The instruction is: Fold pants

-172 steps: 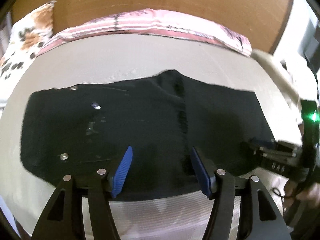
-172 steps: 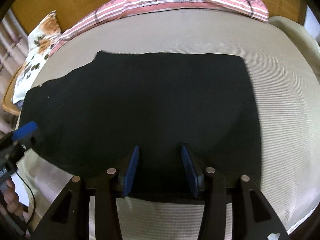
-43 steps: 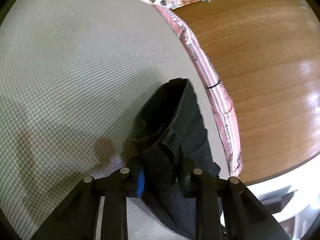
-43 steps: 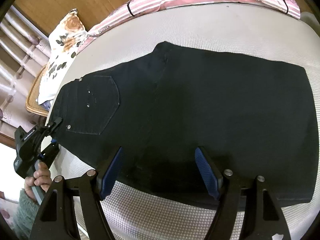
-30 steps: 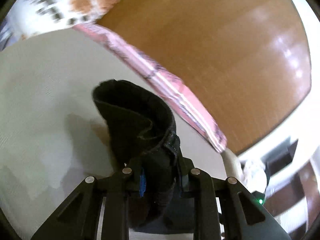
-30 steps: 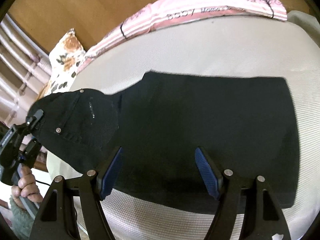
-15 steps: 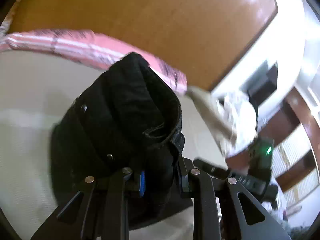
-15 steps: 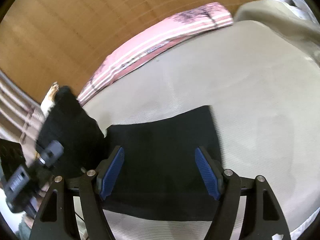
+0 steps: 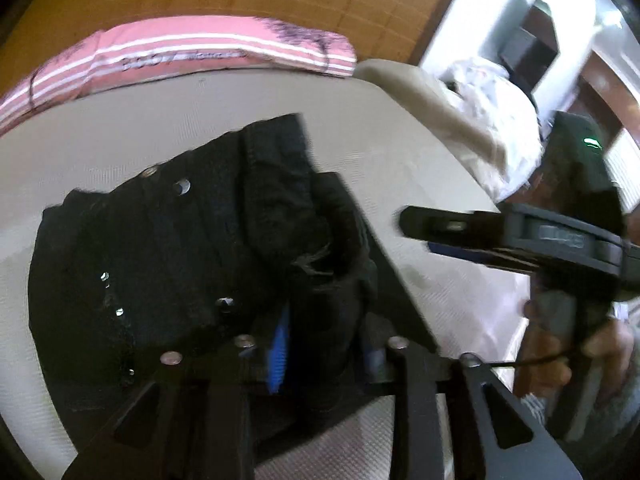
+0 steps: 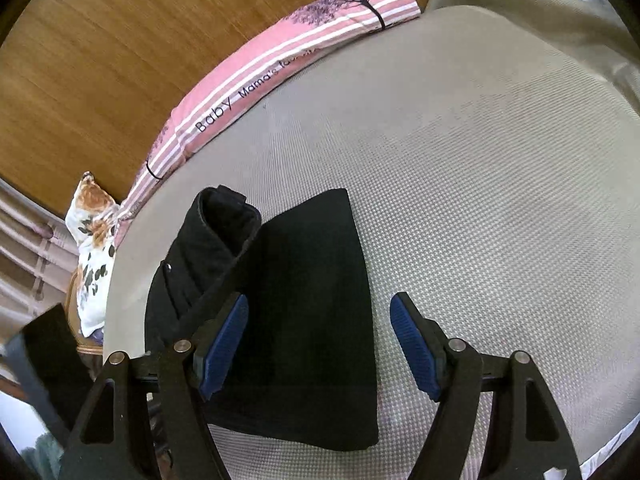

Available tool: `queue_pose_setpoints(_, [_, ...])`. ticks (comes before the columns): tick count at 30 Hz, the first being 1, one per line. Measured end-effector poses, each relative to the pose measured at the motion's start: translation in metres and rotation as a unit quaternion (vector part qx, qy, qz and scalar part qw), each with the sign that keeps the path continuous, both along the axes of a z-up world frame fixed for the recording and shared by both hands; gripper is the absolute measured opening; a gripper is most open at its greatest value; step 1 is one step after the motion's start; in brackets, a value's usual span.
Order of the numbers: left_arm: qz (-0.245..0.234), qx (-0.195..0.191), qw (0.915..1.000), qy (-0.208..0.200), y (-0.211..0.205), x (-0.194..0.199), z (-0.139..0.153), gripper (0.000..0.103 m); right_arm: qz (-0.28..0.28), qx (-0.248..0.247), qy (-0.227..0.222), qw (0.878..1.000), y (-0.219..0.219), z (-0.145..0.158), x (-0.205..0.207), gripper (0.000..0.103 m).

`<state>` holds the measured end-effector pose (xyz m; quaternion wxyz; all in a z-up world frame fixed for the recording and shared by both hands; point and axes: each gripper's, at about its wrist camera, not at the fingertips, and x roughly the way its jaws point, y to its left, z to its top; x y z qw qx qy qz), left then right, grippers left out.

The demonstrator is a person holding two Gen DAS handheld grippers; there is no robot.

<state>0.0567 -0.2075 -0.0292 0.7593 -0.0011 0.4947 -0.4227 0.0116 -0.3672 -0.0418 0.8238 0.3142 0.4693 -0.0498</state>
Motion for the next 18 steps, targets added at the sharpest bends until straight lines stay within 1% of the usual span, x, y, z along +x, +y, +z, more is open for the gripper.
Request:
queue_pose_setpoints(1, [-0.009,0.000,1.0000,0.004,0.000,-0.005,0.006,0.036,0.002,0.001,0.000,1.000,0.000,-0.001,0.000,0.071])
queue_pose_setpoints(3, [-0.026,0.000,0.9997,-0.005,0.006,-0.011,0.016,0.040,0.006,0.002,0.000,1.000,0.000,-0.001,0.002,0.071])
queue_pose_setpoints(5, [-0.042,-0.025,0.9988,-0.005,0.015,-0.013,0.026,0.042,0.013,0.002,-0.004,1.000,0.000,-0.001,0.003,0.071])
queue_pose_setpoints(8, [-0.036,-0.053,0.9979,-0.008,0.042,-0.012,0.039,0.044,0.025,0.012,-0.010,1.000,0.002,0.001,0.006,0.071])
queue_pose_setpoints(9, [-0.029,-0.060,0.9977,-0.010,0.053,-0.009,0.042,0.047,0.028,0.015,-0.012,0.999,0.003,0.002,0.008,0.071])
queue_pose_setpoints(11, [0.000,-0.052,0.9984,-0.022,0.070,-0.003,0.041,0.052,0.045,0.022,-0.017,0.999,0.006,0.002,0.013,0.071])
queue_pose_setpoints(12, [0.021,-0.040,0.9987,-0.025,0.078,0.003,0.038,0.052,0.053,0.027,-0.016,0.998,0.009,0.001,0.015,0.071])
queue_pose_setpoints(15, [0.078,-0.009,0.9967,-0.019,0.098,0.018,0.020,0.052,0.082,0.042,-0.007,0.996,0.020,-0.006,0.025,0.071])
queue_pose_setpoints(16, [0.090,-0.004,0.9958,-0.016,0.102,0.022,0.015,0.052,0.088,0.043,-0.005,0.995,0.024,-0.009,0.028,0.071])
queue_pose_setpoints(18, [0.105,0.019,0.9943,-0.007,0.107,0.026,0.002,0.052,0.101,0.044,-0.001,0.994,0.032,-0.015,0.035,0.066])
